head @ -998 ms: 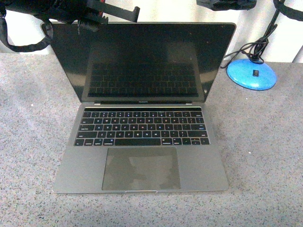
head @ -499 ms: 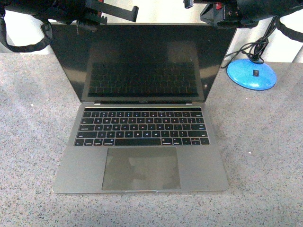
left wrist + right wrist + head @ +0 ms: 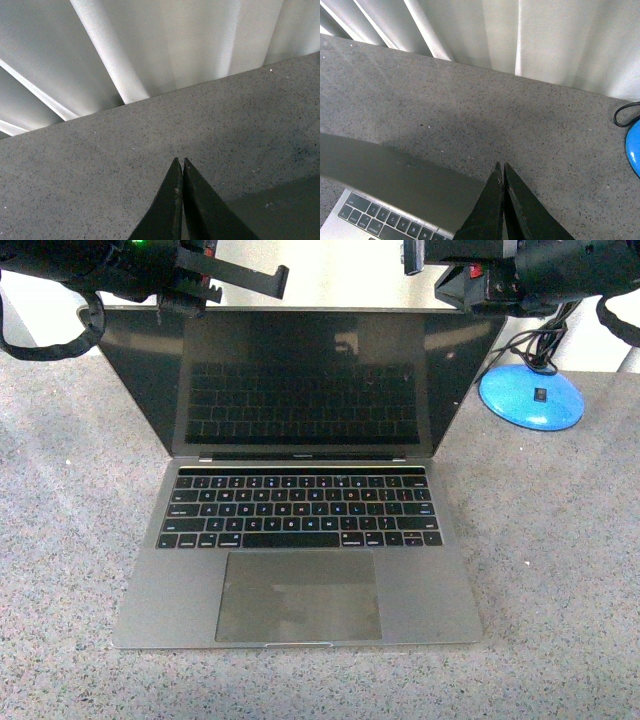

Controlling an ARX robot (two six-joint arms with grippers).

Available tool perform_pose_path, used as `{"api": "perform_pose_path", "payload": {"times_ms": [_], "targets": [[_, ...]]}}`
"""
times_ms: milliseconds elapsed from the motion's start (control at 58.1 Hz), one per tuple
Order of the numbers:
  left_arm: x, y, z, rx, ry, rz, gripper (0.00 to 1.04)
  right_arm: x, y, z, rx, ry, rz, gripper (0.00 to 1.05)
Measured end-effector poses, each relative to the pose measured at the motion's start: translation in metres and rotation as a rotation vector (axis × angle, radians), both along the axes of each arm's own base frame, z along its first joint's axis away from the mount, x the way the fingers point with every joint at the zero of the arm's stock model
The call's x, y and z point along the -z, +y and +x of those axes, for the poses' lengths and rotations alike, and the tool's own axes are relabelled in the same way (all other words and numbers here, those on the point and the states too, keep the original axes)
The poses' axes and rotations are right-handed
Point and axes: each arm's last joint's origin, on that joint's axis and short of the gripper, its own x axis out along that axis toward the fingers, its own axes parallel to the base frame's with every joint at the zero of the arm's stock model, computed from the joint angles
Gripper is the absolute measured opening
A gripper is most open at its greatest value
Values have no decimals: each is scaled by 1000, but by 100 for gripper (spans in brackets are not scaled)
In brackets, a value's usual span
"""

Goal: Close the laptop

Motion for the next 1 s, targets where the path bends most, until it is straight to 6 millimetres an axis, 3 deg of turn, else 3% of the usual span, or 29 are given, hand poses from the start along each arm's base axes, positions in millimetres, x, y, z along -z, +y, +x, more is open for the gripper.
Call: {"api": "perform_pose_path", "payload": {"times_ms": [998], "targets": [[17, 11, -18, -26, 99, 10, 4, 25, 4, -29, 26, 59, 41, 1]]}}
